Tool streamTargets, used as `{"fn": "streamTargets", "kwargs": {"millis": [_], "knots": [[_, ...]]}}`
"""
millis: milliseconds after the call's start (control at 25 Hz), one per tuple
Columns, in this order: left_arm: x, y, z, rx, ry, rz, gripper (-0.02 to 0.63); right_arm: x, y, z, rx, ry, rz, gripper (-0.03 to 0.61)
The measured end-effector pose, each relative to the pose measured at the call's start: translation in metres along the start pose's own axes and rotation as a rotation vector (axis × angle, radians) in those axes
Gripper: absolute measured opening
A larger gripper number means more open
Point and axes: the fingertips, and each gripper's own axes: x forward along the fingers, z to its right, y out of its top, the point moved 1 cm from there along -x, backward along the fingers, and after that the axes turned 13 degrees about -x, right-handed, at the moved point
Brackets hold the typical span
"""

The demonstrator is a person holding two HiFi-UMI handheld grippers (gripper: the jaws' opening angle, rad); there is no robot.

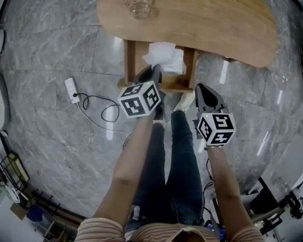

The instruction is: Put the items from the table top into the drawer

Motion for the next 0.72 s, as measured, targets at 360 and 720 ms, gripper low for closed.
{"fn": "streamTargets", "kwargs": {"millis": [360,720], "knots": [[0.026,-0.043,-0.030,0.017,0.068,-0.040,0.032,0.012,-0.036,-0.002,0.018,0.021,-0.045,0.008],[0.073,-0.093,-0.056,0.023,0.151,-0.099,0.032,0.030,-0.066,0.014,0.020,0.050,-0.070,0.008]]}}
